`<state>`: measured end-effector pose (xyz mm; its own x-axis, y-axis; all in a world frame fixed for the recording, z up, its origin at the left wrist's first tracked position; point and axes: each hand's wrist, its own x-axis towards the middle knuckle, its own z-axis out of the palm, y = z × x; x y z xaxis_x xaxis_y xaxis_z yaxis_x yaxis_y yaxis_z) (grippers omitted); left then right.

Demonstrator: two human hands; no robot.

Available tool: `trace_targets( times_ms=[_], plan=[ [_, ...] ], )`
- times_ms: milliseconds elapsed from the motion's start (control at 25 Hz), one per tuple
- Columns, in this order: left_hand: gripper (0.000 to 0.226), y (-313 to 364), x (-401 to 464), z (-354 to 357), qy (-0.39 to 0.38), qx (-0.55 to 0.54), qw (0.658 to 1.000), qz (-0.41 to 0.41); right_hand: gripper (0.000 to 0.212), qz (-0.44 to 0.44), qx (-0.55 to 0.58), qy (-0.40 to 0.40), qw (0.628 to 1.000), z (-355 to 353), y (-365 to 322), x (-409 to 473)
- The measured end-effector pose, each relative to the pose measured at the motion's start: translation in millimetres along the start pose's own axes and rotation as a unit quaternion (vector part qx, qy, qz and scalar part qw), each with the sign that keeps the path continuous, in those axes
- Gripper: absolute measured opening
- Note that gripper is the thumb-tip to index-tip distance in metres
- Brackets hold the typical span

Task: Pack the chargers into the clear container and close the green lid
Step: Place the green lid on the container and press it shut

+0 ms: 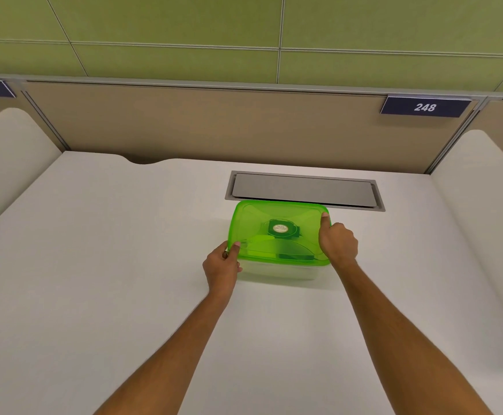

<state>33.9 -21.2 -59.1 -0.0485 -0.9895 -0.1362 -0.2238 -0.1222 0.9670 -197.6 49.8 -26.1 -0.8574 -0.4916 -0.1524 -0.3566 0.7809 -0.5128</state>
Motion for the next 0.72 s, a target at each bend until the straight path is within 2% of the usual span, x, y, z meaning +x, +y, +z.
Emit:
trace_targets(
  times_ms=[120, 240, 440, 720],
  plan=[
    [0.021, -0.8, -0.5, -0.7, 0.006, 0.03, 0.999, 0.026, 0.081, 0.016, -0.042, -0.007, 0.999, 0.7, 6.6, -8.9],
    [0.02, -4.1, -1.7, -0.7, 0.007, 0.04, 0.998, 0.043, 0.077, 0.023, -0.079, 0.011, 0.997, 7.3, 9.8, -21.4],
    [0.033, -6.0, -3.4, -0.8, -0.002, 0.059, 0.997, 0.055, 0.063, 0.003, -0.058, 0.031, 0.998, 8.9, 10.2, -20.3],
    [0.028, -5.7, -1.0, -2.6, -0.018, 0.073, 0.996, 0.048, 0.057, -0.006, -0.035, 0.043, 0.998, 14.1, 17.6, -22.4]
  ],
)
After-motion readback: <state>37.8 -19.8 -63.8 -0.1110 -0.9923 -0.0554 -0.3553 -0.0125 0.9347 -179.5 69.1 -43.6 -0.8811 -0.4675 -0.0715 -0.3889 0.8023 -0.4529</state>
